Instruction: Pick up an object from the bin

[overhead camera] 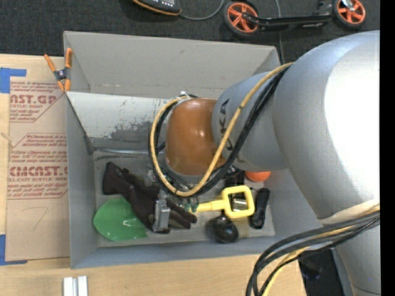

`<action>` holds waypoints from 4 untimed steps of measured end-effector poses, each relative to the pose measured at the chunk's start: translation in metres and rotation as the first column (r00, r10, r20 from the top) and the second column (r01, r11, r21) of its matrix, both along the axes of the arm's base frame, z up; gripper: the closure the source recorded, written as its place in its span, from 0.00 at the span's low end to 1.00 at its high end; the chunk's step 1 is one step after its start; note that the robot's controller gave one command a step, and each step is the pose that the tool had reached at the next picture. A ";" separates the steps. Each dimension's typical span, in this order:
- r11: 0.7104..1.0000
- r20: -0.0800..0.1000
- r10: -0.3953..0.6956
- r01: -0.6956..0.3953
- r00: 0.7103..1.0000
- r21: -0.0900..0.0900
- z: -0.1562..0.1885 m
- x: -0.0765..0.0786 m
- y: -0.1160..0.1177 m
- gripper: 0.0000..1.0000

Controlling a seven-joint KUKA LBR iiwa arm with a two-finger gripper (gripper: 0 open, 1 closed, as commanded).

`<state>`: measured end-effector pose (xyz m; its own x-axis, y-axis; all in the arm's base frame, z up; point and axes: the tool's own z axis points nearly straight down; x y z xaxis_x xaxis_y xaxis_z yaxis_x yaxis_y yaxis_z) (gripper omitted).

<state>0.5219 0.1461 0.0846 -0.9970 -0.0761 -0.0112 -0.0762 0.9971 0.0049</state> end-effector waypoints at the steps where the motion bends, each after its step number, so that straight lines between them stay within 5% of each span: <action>1: 0.954 -0.013 0.299 -0.299 0.954 -0.004 0.033 -0.036 0.045 1.00; 2: 0.954 -0.013 0.298 -0.298 0.954 -0.003 0.033 -0.036 0.045 1.00; 3: 0.957 -0.014 0.292 -0.292 0.956 -0.004 0.125 -0.024 0.067 1.00; 4: 0.961 -0.015 0.276 -0.276 0.961 -0.004 0.215 -0.022 0.037 1.00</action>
Offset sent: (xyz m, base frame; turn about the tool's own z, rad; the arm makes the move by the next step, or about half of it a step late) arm 0.0000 0.0000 0.0000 0.0000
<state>0.5003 0.1834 0.3001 -0.9374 -0.3483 0.0041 -0.3483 0.9374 0.0023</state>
